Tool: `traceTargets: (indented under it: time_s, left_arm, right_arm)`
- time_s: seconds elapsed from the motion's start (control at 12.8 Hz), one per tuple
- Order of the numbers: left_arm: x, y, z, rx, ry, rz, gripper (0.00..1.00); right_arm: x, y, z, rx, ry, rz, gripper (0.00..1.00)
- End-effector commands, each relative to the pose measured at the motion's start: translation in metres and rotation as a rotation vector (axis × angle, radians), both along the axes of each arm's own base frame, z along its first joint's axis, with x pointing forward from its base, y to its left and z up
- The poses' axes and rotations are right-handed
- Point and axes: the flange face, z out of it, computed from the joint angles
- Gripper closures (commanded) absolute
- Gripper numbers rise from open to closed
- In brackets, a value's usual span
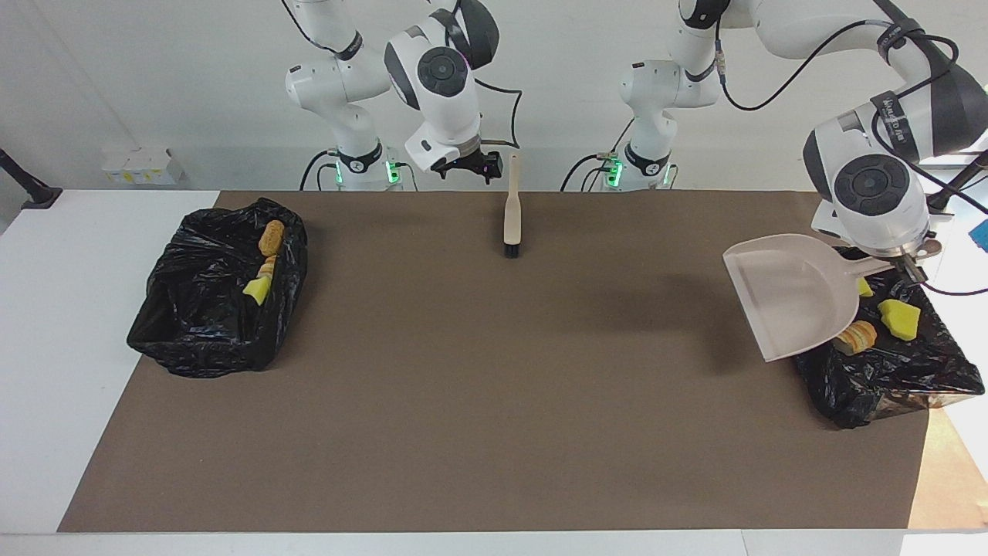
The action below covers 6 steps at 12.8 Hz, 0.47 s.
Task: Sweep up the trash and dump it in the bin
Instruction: 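Lift the emptied dustpan away from the bag with the left gripper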
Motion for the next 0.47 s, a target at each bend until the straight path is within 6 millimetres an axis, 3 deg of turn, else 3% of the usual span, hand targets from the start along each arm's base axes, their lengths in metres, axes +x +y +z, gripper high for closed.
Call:
traceTargets:
  time_s: [0.0,0.23,0.39]
  left_arm:
    - [-0.011,-0.019,-0.001,-0.139,-0.082,0.164,1.0]
    - [-0.012,-0.055,-0.013,-0.21,-0.135,0.279,1.0]
    - [-0.009,-0.077,-0.022,-0.271,-0.164,0.308,1.0]
  right_arm:
    - [0.024,-0.045,0.037,0.003,-0.033,-0.052,0.0]
    - [0.048,-0.086,0.062,0.046,-0.064,-0.039,0.0]
    - [0.054,-0.092,0.073,0.039,-0.095,-0.039,0.0]
